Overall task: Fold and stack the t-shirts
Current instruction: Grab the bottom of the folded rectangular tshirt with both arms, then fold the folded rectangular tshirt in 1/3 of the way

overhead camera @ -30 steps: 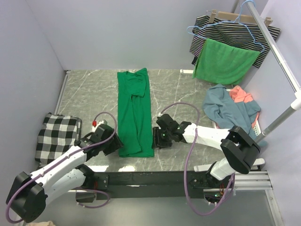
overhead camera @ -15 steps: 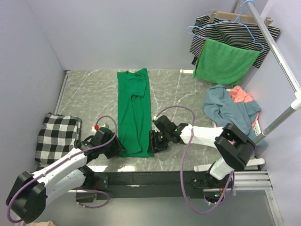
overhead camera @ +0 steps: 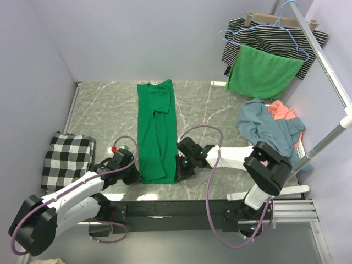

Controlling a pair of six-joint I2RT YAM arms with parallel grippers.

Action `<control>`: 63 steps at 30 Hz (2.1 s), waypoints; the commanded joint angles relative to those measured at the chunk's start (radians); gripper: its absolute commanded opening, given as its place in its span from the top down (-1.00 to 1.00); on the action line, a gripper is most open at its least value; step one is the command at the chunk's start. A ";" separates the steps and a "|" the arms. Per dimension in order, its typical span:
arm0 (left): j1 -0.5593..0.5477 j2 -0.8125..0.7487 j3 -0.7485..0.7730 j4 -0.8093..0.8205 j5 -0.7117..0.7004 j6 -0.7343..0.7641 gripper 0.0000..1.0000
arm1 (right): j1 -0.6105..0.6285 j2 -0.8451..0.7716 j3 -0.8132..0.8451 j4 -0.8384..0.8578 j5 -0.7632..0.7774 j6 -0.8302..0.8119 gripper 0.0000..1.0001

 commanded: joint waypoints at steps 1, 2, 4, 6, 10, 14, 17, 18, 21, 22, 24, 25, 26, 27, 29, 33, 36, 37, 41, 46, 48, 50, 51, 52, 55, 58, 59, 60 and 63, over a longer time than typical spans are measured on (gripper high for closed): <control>-0.011 0.010 -0.008 -0.045 -0.045 -0.021 0.98 | -0.023 -0.041 -0.034 -0.044 0.109 0.029 1.00; -0.017 0.010 -0.008 -0.052 -0.051 -0.024 0.98 | -0.026 -0.055 -0.040 -0.061 0.133 0.035 1.00; -0.026 0.017 -0.005 -0.072 -0.056 -0.039 0.98 | -0.035 -0.092 -0.064 -0.086 0.162 0.050 1.00; -0.043 0.030 0.000 -0.082 -0.056 -0.047 0.98 | -0.044 -0.110 -0.077 -0.104 0.197 0.058 1.00; -0.067 0.057 0.006 -0.093 -0.090 -0.052 0.98 | -0.046 -0.112 -0.100 -0.125 0.216 0.062 1.00; -0.070 0.056 0.007 -0.081 -0.080 -0.039 0.98 | -0.044 -0.095 -0.092 -0.101 0.168 0.044 0.79; -0.073 0.042 0.003 -0.070 -0.068 -0.035 0.97 | -0.044 -0.102 -0.085 -0.104 0.151 0.033 0.30; -0.072 0.034 0.003 -0.067 -0.067 -0.036 0.84 | -0.043 -0.108 -0.082 -0.106 0.153 0.030 0.22; -0.075 0.016 0.000 -0.064 -0.067 -0.036 0.27 | -0.041 -0.124 -0.072 -0.108 0.162 0.022 0.05; -0.073 0.013 0.000 -0.062 -0.067 -0.036 0.09 | -0.044 -0.124 -0.069 -0.106 0.161 0.018 0.05; -0.075 0.010 0.001 -0.059 -0.067 -0.033 -0.08 | -0.044 -0.119 -0.065 -0.100 0.159 0.016 0.03; -0.075 0.011 0.003 -0.056 -0.067 -0.029 -0.14 | -0.044 -0.115 -0.063 -0.091 0.148 0.013 0.03; -0.075 0.013 0.004 -0.055 -0.067 -0.028 -0.15 | -0.046 -0.103 -0.060 -0.089 0.142 0.010 0.04; -0.073 0.019 0.006 -0.053 -0.068 -0.027 -0.12 | -0.044 -0.098 -0.059 -0.083 0.136 0.010 0.07; -0.073 0.025 0.006 -0.041 -0.067 -0.018 0.06 | -0.044 -0.080 -0.060 -0.056 0.109 0.009 0.23; -0.073 0.053 0.012 0.000 -0.037 -0.001 0.90 | -0.044 -0.067 -0.043 -0.020 0.063 -0.016 0.84; -0.075 0.054 0.042 -0.012 -0.047 0.008 0.98 | -0.046 -0.081 -0.017 -0.029 0.067 -0.034 1.00; -0.073 0.048 0.070 -0.019 -0.054 0.010 0.98 | -0.046 -0.089 -0.010 -0.035 0.073 -0.039 1.00; -0.073 0.034 0.157 -0.088 -0.102 0.028 0.98 | -0.050 -0.142 0.061 -0.091 0.142 -0.076 1.00; -0.073 0.069 0.275 -0.138 -0.163 0.060 0.98 | -0.093 -0.162 0.141 -0.152 0.199 -0.134 1.00; -0.073 0.095 0.299 -0.138 -0.175 0.070 0.98 | -0.115 -0.161 0.179 -0.164 0.197 -0.161 1.00; -0.073 0.129 0.329 -0.136 -0.198 0.074 0.97 | -0.147 -0.150 0.213 -0.167 0.191 -0.186 1.00; -0.070 0.142 0.339 -0.136 -0.206 0.079 0.96 | -0.158 -0.145 0.225 -0.169 0.185 -0.195 1.00; -0.067 0.157 0.358 -0.127 -0.218 0.085 0.96 | -0.176 -0.129 0.240 -0.172 0.182 -0.201 1.00; -0.043 0.217 0.410 -0.115 -0.252 0.113 0.97 | -0.207 -0.081 0.311 -0.184 0.176 -0.240 1.00; 0.009 0.283 0.464 -0.087 -0.260 0.163 0.98 | -0.234 -0.021 0.394 -0.200 0.165 -0.278 1.00; 0.028 0.316 0.478 -0.061 -0.255 0.195 0.98 | -0.250 -0.003 0.435 -0.201 0.155 -0.292 1.00; 0.067 0.333 0.489 -0.050 -0.254 0.212 0.98 | -0.259 0.014 0.457 -0.209 0.145 -0.301 1.00; 0.141 0.407 0.543 0.000 -0.229 0.274 0.98 | -0.282 0.088 0.544 -0.224 0.119 -0.326 1.00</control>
